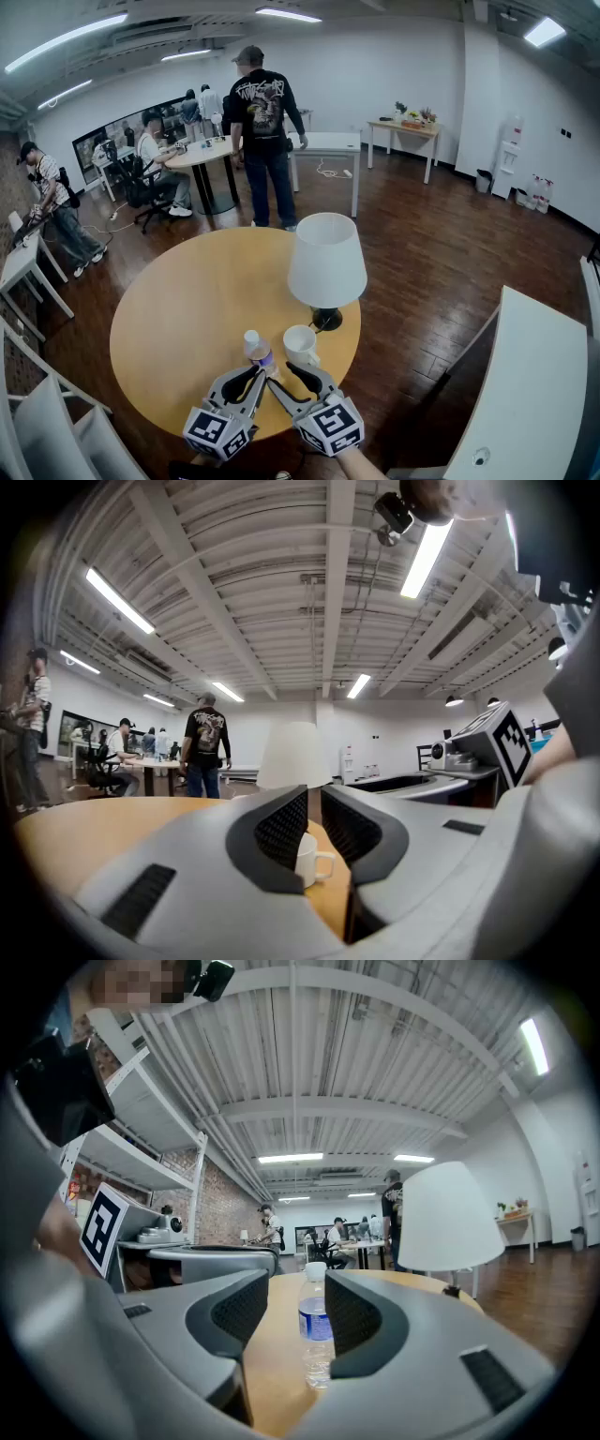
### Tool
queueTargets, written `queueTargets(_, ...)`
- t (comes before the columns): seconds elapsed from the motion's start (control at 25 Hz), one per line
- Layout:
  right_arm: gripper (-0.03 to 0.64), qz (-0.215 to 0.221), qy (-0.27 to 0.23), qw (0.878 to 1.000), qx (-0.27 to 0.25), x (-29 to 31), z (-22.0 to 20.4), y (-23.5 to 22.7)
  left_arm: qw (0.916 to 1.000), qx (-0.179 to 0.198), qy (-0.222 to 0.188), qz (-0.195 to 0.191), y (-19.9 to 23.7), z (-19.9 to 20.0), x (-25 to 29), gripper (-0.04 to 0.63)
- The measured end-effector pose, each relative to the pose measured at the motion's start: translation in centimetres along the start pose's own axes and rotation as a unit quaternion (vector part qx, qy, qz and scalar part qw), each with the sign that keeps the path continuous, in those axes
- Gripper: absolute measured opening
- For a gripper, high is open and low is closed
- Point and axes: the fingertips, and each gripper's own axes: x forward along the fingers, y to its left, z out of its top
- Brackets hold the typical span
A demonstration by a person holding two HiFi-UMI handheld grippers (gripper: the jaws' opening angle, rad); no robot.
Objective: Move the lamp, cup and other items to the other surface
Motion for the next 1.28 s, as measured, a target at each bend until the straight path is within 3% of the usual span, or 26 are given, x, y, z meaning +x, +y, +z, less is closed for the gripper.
queueTargets(0.12, 0.227, -0.002, 0.0, 1.0, -0.021, 4.4, -0.7, -0.8, 0.9998, -0.004, 0.005, 0.017, 3.3, -0.4, -1.0, 0.054)
queueTargets(0.28, 0.342, -0.025, 0.011, 0.999, -0.019, 8.3, -2.6, -2.2, 0.9993, -0.01, 0.013, 0.034, 7.0, -0.5, -2.3, 0.054)
queueTargets(0.44, 0.371, -0.058, 0.036, 0.998, 0.007, 10.3, -6.5, -3.9, 0.9988, -0.014, 0.03, 0.034, 9.7, -1.7, -2.4, 0.054)
queueTargets(0.6, 0.371, -0.075, 0.041, 0.996, 0.008, 12.8, -8.2, -4.8, 0.9988, -0.016, 0.043, 0.015, 11.1, -3.4, -0.7, 0.054)
queueTargets(0.72, 0.369, -0.065, 0.046, 0.997, -0.023, 14.1, -8.4, -4.7, 0.9991, -0.016, 0.04, 0.001, 11.6, -3.8, 1.0, 0.054)
queueTargets(0.8, 0.302, -0.054, 0.04, 0.997, -0.043, 14.4, -8.2, -4.4, 0.9991, -0.014, 0.039, -0.009, 11.6, -4.2, 1.9, 0.055)
queueTargets(0.88, 0.287, -0.058, 0.028, 0.997, -0.05, 14.4, -7.9, -4.4, 0.999, -0.014, 0.037, -0.018, 11.5, -4.6, 2.7, 0.055)
queueTargets(1.28, 0.282, -0.093, 0.004, 0.995, -0.046, 8.7, -6.0, -5.2, 0.998, -0.024, 0.024, -0.053, 6.7, -5.5, 4.8, 0.055)
